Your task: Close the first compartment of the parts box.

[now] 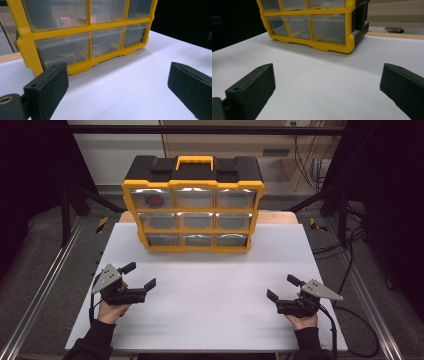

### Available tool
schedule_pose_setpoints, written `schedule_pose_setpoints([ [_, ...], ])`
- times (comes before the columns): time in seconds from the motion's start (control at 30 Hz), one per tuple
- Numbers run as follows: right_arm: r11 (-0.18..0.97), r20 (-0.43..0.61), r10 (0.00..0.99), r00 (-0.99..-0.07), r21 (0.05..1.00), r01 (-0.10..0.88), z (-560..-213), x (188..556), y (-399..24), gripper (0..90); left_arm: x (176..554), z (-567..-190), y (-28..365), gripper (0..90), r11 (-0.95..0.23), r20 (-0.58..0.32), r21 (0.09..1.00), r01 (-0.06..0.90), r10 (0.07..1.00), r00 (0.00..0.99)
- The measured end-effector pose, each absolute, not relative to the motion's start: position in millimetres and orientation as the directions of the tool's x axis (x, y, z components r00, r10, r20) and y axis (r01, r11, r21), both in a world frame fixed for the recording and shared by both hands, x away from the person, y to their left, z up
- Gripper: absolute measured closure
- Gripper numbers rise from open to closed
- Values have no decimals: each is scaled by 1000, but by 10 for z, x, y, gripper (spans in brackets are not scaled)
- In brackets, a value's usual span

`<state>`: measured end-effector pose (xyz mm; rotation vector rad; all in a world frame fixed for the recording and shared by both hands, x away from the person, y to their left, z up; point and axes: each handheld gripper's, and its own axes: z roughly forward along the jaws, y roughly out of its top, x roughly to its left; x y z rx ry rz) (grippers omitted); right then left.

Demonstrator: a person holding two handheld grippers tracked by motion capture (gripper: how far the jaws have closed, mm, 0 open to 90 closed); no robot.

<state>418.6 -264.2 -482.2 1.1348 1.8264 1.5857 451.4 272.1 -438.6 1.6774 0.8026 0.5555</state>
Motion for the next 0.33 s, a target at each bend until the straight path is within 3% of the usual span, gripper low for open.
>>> schedule_pose_setpoints([
  [0.33,-8,170,817,-551,959,284,-4825,4185,-2638,5,4454,-4498,2762,26,-128,-54,965,230,758,650],
])
